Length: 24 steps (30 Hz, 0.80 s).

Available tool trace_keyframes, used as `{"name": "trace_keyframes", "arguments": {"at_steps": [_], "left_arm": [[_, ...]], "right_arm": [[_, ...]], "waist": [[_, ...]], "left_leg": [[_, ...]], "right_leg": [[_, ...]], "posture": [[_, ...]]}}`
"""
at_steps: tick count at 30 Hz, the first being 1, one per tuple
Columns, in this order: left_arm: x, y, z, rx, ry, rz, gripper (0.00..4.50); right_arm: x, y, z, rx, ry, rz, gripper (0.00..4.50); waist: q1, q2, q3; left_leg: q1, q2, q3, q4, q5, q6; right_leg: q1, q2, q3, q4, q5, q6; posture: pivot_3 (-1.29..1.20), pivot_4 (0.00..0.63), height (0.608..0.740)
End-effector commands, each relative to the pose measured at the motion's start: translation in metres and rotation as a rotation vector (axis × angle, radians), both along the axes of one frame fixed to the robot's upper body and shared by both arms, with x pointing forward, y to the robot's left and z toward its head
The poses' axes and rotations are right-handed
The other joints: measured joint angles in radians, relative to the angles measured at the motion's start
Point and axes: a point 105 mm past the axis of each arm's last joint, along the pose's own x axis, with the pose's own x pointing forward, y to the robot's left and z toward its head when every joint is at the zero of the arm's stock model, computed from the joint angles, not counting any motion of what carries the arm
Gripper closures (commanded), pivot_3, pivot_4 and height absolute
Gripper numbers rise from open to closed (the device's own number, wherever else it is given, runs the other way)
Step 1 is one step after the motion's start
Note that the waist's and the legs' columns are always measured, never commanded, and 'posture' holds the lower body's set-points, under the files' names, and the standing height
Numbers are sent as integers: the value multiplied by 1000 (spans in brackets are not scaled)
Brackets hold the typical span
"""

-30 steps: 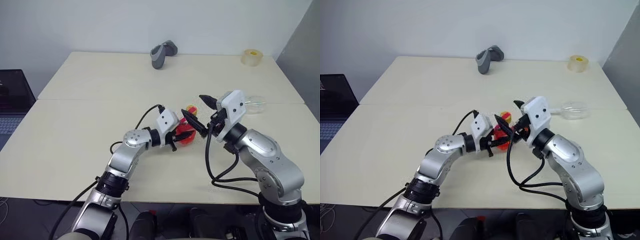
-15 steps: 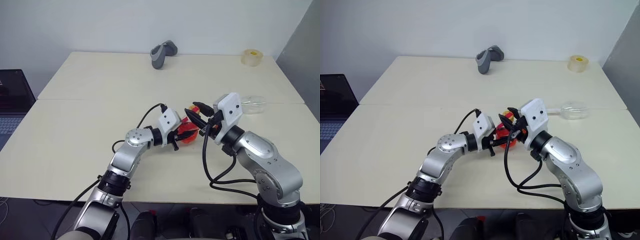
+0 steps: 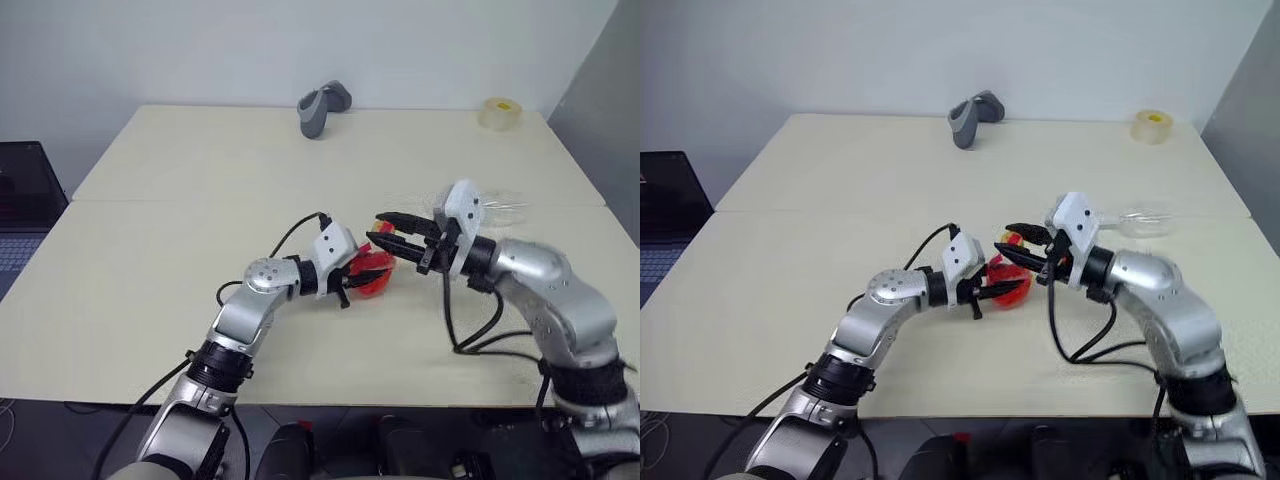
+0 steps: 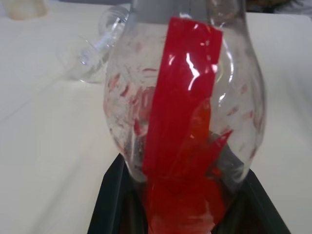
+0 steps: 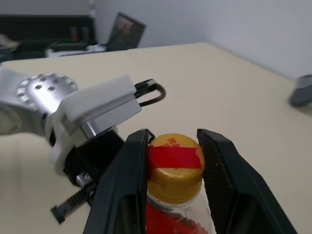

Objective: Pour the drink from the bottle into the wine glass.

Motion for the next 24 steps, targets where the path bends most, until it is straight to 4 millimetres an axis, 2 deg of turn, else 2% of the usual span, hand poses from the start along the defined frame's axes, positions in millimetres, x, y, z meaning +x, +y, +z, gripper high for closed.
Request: {"name": "trace_keyframes", "arguments": {"at_steps": [1, 4, 8, 11, 17, 18, 24], "left_arm": [[-18, -14, 31, -55, -88, -143, 3467], [-14, -12, 33, -59, -95, -125, 3468], [-6, -9, 33, -71, -104, -65, 3468], [1, -9, 33, -84, -116, -3, 3468], [7, -12, 35, -118, -118, 51, 3469], [7, -13, 34, -119, -117, 52, 3469], [6, -16, 31, -113, -114, 45, 3469]], "right_arm": [[7, 1, -6, -61, 27, 114, 3273], [11, 1, -4, -95, 17, 148, 3273], [4, 1, 4, -76, 21, 169, 3273], [3, -1, 19, 11, -48, 82, 2249], [-18, 1, 24, 128, -141, -109, 134], [-20, 3, 23, 142, -154, -141, 0], [-11, 4, 23, 279, -166, -353, 0]], "waist": [[1, 0, 0], [3, 0, 0], [6, 0, 0], [8, 0, 0], [7, 0, 0], [7, 0, 0], [5, 0, 0]], "left_leg": [[0, 0, 0, -1, 0, 0], [-1, 1, -1, 0, 0, 0], [-2, 0, -1, 1, 0, 0], [-3, -1, -3, 2, 0, 0], [-6, 0, -6, 2, 0, 0], [-6, 0, -6, 2, 0, 0], [-5, -1, -6, 2, 1, -1]], "right_leg": [[0, 1, 0, 0, 0, 0], [0, 0, 0, 0, 0, 0], [0, -2, 0, 0, 0, 0], [0, -2, 1, 0, 0, 0], [-1, -2, 0, 0, 0, 0], [-1, -2, 0, 0, 0, 0], [-1, -2, 0, 1, 0, 0]], "posture": [[0, 150, 740], [0, 150, 740], [0, 150, 740], [0, 150, 740], [0, 150, 740], [0, 150, 740], [0, 150, 740]]}}
